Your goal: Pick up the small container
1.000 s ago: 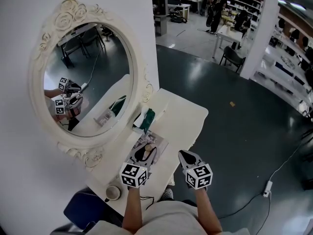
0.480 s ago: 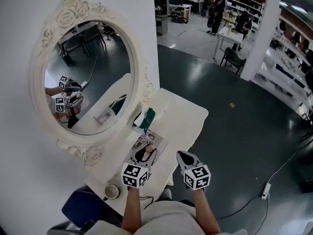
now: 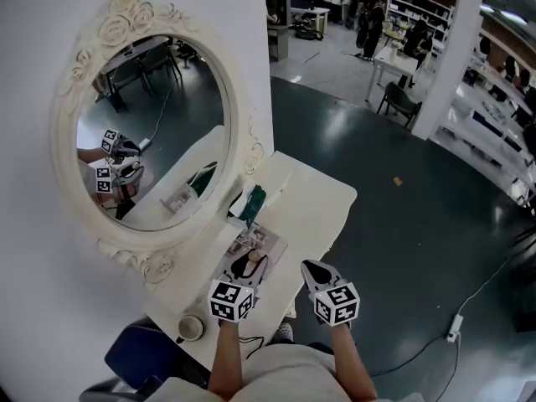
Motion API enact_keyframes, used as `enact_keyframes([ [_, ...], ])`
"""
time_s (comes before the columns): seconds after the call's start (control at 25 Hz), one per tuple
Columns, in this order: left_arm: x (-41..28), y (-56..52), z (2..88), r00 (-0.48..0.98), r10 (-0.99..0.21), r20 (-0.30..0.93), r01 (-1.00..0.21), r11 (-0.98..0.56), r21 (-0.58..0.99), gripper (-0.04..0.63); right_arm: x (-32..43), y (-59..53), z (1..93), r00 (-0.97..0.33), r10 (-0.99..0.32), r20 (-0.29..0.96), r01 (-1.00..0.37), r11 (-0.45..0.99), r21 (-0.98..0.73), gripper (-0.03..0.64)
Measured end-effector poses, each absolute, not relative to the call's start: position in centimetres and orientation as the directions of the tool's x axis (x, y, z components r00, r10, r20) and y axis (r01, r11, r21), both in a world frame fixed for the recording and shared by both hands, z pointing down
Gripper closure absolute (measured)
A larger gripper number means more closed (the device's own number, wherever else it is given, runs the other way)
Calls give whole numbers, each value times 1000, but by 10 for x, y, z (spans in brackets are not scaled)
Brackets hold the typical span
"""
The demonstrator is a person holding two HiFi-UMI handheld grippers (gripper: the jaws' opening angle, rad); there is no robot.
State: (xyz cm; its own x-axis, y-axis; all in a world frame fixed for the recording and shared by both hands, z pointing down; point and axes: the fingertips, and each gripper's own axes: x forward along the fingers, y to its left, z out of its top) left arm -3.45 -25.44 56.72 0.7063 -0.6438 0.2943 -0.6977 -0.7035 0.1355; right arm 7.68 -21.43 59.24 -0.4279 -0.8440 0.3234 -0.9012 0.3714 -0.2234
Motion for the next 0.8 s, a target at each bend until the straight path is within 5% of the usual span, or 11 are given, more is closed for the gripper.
enact_keyframes([
  [0.8,-49,-254,575,685,-660,308,-717,-685,130,436,72,-213,599,-434,-837,332,-898,371,-238,601],
])
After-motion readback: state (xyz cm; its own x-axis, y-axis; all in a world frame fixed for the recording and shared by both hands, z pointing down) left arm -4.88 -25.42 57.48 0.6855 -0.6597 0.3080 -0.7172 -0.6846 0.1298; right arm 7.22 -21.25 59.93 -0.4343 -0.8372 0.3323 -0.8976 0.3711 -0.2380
